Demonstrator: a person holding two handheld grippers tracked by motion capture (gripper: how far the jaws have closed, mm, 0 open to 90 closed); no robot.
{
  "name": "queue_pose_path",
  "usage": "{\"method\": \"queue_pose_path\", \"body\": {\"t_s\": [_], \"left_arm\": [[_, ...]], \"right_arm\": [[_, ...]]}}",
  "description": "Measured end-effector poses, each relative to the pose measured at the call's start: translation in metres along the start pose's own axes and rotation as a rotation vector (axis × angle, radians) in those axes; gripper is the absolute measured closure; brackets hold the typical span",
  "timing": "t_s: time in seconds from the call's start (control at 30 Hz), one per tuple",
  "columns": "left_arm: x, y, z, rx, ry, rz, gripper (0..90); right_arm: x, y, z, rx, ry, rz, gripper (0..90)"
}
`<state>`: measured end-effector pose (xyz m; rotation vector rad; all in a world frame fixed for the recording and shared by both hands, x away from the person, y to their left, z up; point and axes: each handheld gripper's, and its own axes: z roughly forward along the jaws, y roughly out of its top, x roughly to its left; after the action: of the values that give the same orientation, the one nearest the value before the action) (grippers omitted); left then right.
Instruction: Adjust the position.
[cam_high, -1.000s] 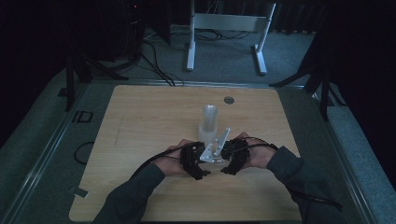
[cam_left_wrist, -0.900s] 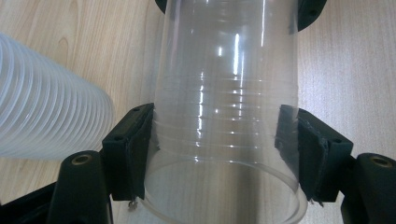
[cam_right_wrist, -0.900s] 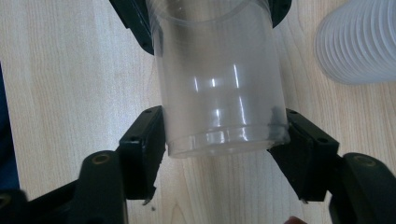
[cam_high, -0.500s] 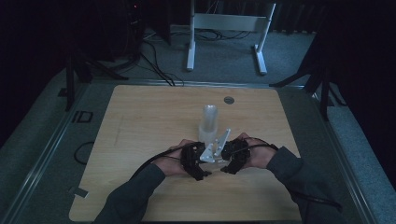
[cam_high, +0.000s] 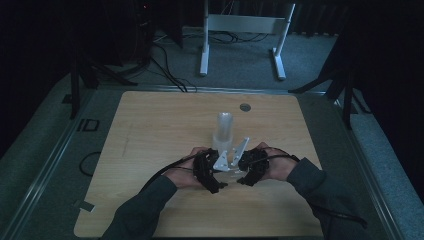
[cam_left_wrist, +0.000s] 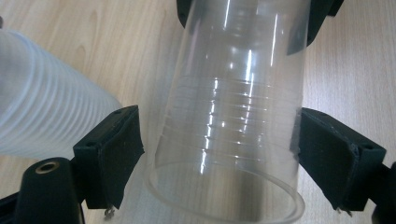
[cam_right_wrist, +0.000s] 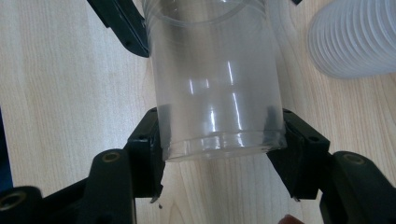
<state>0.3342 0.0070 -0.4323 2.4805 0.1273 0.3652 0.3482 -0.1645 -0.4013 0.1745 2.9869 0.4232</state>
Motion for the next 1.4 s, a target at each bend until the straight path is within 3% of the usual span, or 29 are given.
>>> {"method": "queue_pose_path", "body": {"t_s": [0.43,0.7,0.8,1.1,1.4], "left_arm": [[0.008,0.0,-0.012,-0.081,0.015,-0.047,15.5],[0.009,-0.001,-0.017,-0.1,0.022,-0.045,18.0],[0.011,-0.001,-0.02,-0.113,0.026,-0.056,18.0],[0.019,-0.006,-0.023,-0.132,0.01,-0.093,20.2],[0.027,-0.01,-0.028,-0.163,0.026,-0.14,18.9]], "right_arm": [[-0.006,-0.019,0.0,-0.035,-0.011,0.059,41.7],[-0.007,-0.031,-0.001,-0.074,-0.023,0.101,41.8],[-0.01,-0.04,0.002,-0.097,-0.027,0.132,41.8],[-0.012,-0.051,0.0,-0.159,-0.037,0.158,41.8],[-0.013,-0.062,-0.004,-0.227,-0.06,0.19,41.9]]}}
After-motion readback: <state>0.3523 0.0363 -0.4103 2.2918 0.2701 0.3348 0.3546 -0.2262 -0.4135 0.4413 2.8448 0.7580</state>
